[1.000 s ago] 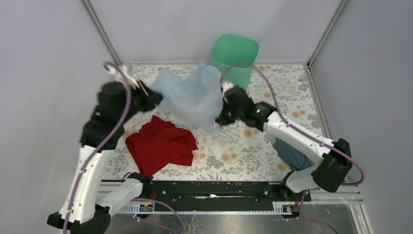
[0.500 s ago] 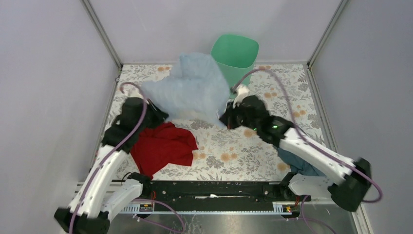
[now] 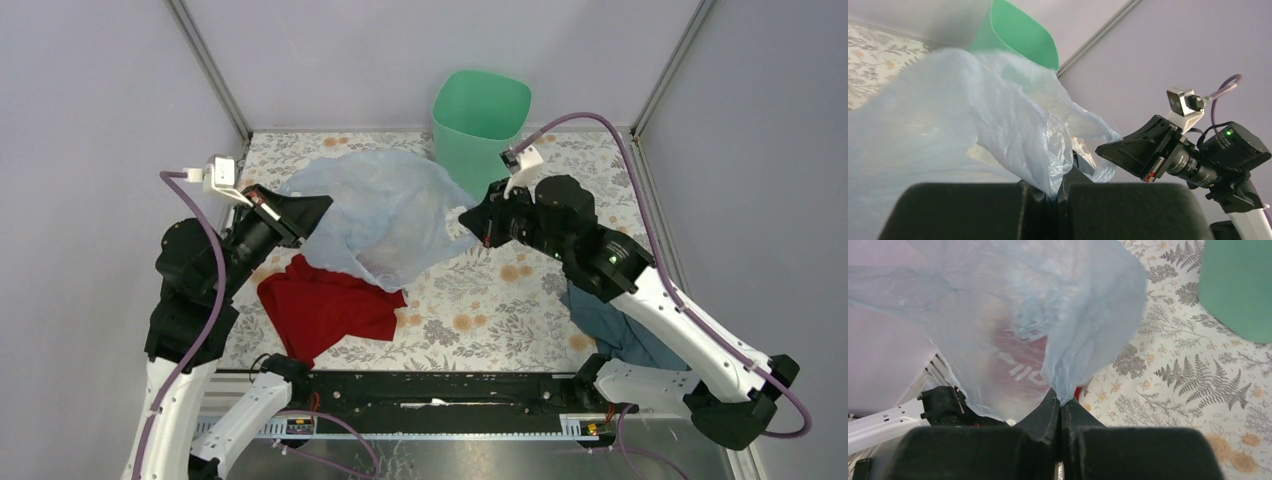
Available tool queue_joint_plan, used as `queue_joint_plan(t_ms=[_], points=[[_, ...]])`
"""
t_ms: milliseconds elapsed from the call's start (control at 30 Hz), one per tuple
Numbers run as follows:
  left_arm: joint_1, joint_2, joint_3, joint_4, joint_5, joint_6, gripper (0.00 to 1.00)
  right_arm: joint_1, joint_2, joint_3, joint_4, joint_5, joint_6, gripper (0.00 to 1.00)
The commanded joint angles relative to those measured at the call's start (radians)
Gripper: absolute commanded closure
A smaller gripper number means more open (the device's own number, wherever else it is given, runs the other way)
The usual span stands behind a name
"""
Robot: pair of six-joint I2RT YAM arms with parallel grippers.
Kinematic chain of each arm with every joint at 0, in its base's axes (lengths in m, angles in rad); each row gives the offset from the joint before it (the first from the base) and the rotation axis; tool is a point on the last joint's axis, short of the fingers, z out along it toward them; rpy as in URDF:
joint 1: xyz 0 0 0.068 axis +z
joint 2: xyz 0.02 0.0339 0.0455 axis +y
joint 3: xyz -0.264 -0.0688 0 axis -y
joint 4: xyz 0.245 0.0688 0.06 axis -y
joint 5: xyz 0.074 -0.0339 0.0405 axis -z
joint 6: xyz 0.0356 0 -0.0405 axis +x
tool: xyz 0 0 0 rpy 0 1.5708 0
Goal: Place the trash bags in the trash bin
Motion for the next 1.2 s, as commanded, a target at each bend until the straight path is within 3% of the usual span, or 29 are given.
queue_joint_plan(t_ms=[0, 200, 333, 467, 600, 700, 867, 1033, 1167], points=[[0.002, -0.007, -0.072, 0.076, 0.085, -0.040, 1.00, -0.003, -0.034, -0.086, -0.019, 0.027, 0.008, 1.00], [0.003, 0.028, -0.091, 0.134, 0.153, -0.095, 1.00, -0.003, -0.051, -0.076, 0.001, -0.021, -0.027, 1.00], [-0.023, 0.068, -0.154, 0.286, 0.221, -0.207, 1.00, -0.004, -0.016, -0.077, 0.065, -0.125, -0.032, 1.00], [-0.203, 0.125, -0.153, 0.311, 0.036, -0.201, 1.00, -0.003, 0.005, -0.098, 0.149, -0.177, 0.001, 0.99], [-0.423, 0.276, -0.059, 0.261, -0.164, -0.148, 1.00, -0.003, 0.023, -0.093, 0.177, -0.175, 0.004, 0.96], [-0.468, 0.383, 0.007, 0.231, -0.217, -0.142, 1.00, -0.003, 0.007, -0.115, 0.195, -0.150, 0.003, 0.90], [-0.470, 0.483, 0.028, 0.306, -0.152, -0.183, 1.00, -0.003, -0.079, -0.245, 0.327, -0.143, 0.011, 0.59], [-0.469, 0.535, 0.077, 0.280, -0.156, -0.181, 1.00, -0.004, -0.096, -0.325, 0.427, -0.144, -0.014, 0.28], [-0.469, 0.558, 0.102, 0.249, -0.155, -0.186, 1.00, 0.004, -0.071, -0.342, 0.454, -0.087, -0.029, 0.21]])
